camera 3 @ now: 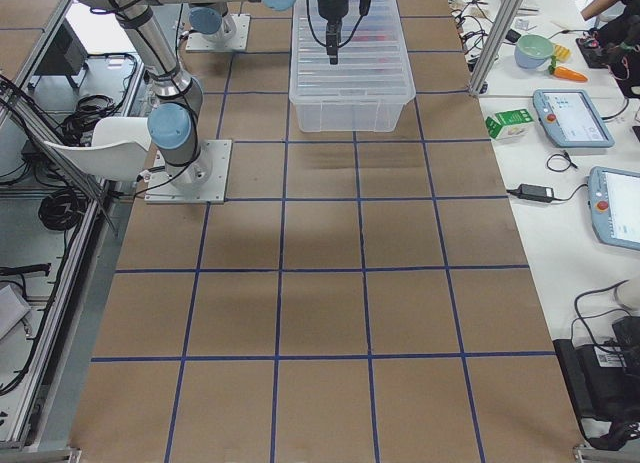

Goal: Place red block in blue tray from box

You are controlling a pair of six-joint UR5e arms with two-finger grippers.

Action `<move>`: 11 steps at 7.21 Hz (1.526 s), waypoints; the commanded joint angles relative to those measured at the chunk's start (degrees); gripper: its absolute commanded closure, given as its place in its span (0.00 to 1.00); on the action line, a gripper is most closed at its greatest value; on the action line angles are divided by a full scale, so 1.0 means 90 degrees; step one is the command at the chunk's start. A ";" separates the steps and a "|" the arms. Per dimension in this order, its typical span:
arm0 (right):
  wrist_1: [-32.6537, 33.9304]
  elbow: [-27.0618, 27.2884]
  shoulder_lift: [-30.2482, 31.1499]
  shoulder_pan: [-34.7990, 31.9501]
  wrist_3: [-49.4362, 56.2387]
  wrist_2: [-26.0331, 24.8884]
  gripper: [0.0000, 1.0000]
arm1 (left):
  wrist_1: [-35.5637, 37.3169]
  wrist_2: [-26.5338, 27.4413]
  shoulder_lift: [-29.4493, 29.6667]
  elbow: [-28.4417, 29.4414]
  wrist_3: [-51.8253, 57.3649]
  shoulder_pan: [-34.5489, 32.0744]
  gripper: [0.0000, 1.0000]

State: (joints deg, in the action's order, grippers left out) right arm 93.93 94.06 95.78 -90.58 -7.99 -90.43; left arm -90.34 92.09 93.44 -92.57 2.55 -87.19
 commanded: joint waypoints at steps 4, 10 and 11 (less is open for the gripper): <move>-0.0007 -0.0051 -0.0057 0.0006 -0.0001 0.0019 0.00 | 0.0029 -0.0018 -0.0020 -0.0124 -0.0020 0.0000 0.00; -0.0016 -0.0051 -0.0057 0.0006 0.0009 -0.0001 0.00 | -0.0010 -0.0027 -0.0440 -0.0124 -0.0029 -0.0010 0.00; -0.0016 -0.0051 -0.0047 0.0015 0.0009 0.0038 0.00 | -0.0011 -0.0037 -0.0528 -0.0134 -0.0029 -0.0019 0.00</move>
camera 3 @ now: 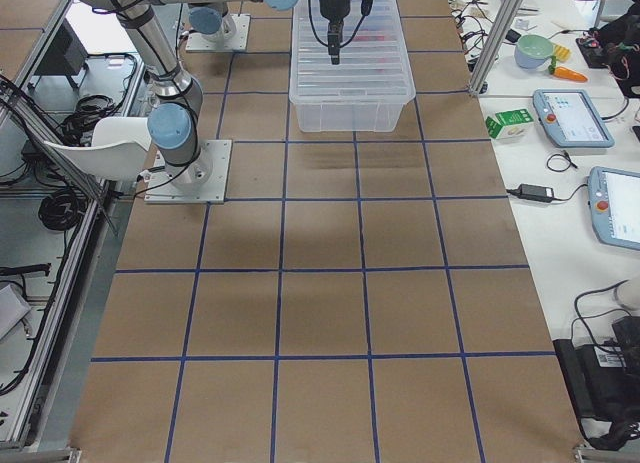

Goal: Place red block in blue tray from box

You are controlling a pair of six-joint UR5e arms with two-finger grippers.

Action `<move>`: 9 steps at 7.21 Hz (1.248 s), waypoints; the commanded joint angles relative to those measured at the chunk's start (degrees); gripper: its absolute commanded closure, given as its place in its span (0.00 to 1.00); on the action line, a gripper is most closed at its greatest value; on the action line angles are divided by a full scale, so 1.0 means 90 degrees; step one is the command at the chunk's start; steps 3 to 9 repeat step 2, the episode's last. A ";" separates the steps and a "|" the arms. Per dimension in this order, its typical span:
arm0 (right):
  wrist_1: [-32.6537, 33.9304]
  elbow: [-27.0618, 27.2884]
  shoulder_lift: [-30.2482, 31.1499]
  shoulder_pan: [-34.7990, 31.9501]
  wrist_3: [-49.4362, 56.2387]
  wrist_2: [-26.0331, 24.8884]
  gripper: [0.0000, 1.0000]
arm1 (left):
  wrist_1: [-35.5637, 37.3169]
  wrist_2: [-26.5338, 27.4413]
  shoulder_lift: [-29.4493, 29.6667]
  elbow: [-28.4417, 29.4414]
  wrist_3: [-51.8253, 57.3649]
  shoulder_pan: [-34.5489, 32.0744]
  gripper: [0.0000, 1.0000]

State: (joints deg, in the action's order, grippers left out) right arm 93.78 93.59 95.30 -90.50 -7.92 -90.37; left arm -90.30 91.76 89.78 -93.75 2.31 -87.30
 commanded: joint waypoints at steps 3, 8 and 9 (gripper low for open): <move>0.0000 -0.0008 0.0007 -0.0002 0.0011 0.0051 0.00 | -0.0025 -0.0001 -0.0219 -0.0013 -0.0003 -0.0007 0.00; 0.0000 -0.0008 0.0007 -0.0002 0.0011 0.0051 0.00 | -0.0025 -0.0001 -0.0219 -0.0013 -0.0003 -0.0007 0.00; 0.0000 -0.0008 0.0007 -0.0002 0.0011 0.0051 0.00 | -0.0025 -0.0001 -0.0219 -0.0013 -0.0003 -0.0007 0.00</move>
